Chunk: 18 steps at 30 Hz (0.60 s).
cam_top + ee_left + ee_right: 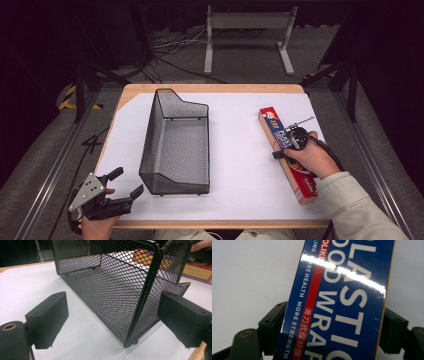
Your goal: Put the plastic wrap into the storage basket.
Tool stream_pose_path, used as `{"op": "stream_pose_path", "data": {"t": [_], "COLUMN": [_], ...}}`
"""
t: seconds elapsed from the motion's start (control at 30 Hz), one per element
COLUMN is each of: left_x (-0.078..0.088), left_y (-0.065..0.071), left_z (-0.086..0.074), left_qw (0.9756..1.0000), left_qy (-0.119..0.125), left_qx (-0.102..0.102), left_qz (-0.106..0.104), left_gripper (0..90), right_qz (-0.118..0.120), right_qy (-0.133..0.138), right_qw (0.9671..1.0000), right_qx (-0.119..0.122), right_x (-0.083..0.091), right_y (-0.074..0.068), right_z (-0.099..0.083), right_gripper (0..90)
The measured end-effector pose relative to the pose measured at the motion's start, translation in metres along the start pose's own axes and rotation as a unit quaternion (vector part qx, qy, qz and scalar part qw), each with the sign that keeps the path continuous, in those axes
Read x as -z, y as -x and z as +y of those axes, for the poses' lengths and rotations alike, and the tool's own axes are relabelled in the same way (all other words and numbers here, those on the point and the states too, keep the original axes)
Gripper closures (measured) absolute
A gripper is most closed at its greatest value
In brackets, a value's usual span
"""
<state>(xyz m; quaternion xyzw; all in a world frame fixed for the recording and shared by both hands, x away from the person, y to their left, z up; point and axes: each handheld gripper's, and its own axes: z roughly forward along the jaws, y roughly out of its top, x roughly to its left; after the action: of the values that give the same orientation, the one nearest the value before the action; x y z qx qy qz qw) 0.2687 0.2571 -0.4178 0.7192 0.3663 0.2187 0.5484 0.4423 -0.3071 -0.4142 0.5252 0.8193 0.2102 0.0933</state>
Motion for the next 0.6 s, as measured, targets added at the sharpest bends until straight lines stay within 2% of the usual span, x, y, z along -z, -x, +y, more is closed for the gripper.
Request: {"op": "stream_pose_path", "data": {"t": [0.13, 0.17, 0.2, 0.4, 0.6], "left_x": [-0.0001, -0.0002, -0.0001, 0.0003, 0.0002], "left_y": [0.0000, -0.0001, 0.0000, -0.0001, -0.0003], "left_z": [0.0001, 0.0001, 0.0001, 0.0000, 0.0003], "left_qw": [1.0000, 1.0000, 1.0000, 1.0000, 1.0000], "left_qy": [0.000, 0.000, 0.000, 0.001, 0.001], "left_qx": [0.000, -0.001, 0.000, 0.000, -0.001], "left_qz": [0.000, -0.001, -0.001, 0.000, 0.000], "left_gripper": [10.7, 10.7, 10.8, 10.7, 10.7], "right_qz": [-0.004, -0.002, -0.007, -0.043, -0.036], "right_qy": [-0.001, -0.006, -0.010, -0.023, -0.015], "right_qw": [0.9999, 0.9997, 0.9988, 0.9971, 0.9965], "right_qx": [-0.010, -0.022, -0.048, -0.058, -0.074], "right_x": [0.0012, 0.0014, 0.0022, 0.0068, 0.0101], "right_y": [-0.0002, 0.0004, -0.0010, -0.0091, -0.0083], "right_z": [-0.0002, -0.0004, -0.0008, 0.0029, 0.0016], "right_gripper": [26.6, 28.3, 29.9, 38.0, 39.8]}}
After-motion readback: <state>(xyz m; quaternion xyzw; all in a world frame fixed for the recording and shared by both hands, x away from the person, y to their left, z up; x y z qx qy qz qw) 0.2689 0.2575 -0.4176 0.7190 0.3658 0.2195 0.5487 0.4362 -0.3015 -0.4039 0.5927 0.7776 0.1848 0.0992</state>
